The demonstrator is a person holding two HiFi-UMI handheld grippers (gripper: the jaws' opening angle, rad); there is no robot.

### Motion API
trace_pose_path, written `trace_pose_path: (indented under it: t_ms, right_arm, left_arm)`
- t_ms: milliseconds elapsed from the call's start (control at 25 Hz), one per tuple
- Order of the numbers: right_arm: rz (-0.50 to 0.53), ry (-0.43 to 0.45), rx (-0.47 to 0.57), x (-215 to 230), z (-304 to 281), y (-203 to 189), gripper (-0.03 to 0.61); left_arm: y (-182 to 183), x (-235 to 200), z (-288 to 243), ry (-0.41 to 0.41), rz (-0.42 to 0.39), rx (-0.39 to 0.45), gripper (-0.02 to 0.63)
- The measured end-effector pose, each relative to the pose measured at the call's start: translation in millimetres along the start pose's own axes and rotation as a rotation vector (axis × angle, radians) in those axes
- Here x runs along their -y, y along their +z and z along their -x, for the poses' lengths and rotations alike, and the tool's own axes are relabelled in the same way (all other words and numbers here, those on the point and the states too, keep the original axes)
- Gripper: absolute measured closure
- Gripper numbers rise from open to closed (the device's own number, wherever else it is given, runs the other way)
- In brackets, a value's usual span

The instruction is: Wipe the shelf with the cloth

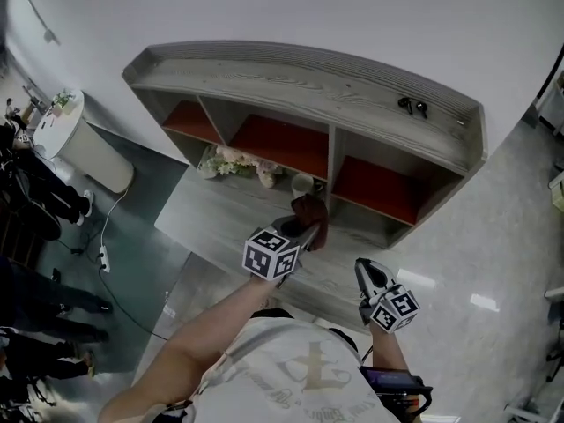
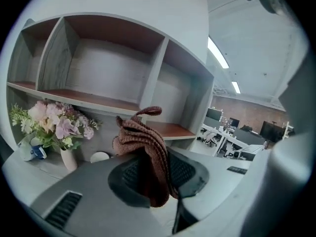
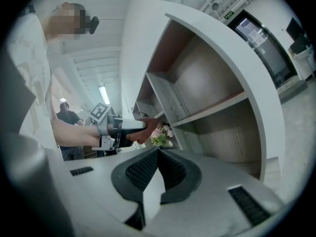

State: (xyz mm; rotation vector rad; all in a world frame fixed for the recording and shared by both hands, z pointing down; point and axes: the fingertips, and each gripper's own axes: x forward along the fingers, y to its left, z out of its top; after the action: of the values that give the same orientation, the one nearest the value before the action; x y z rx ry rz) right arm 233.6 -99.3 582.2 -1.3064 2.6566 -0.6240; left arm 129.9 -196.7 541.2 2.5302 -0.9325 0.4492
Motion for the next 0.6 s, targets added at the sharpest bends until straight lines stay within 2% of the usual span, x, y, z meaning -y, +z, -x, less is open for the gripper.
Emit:
trace_pose_path:
  t_ms: [280, 480, 600]
  right_arm:
    - [0.025, -0.006, -0.014, -18.5, -35.4, 6.5, 0.574]
    - [0.029, -0.016, -0.021, -31.6, -57.3, 6.3, 0.574]
    - [0.036, -0.019, -0.027, -37.7, -69.1, 7.7, 0.574]
  left_arm:
    - [19.7, -33.2, 25.0, -0.034, 0.010, 0.057, 0.527]
    - [39.1, -43.1, 35.6, -0.122, 0.014, 0.080, 0.526]
    - [55.9, -48.3, 36.1, -0.147, -0.008, 0.086, 0.528]
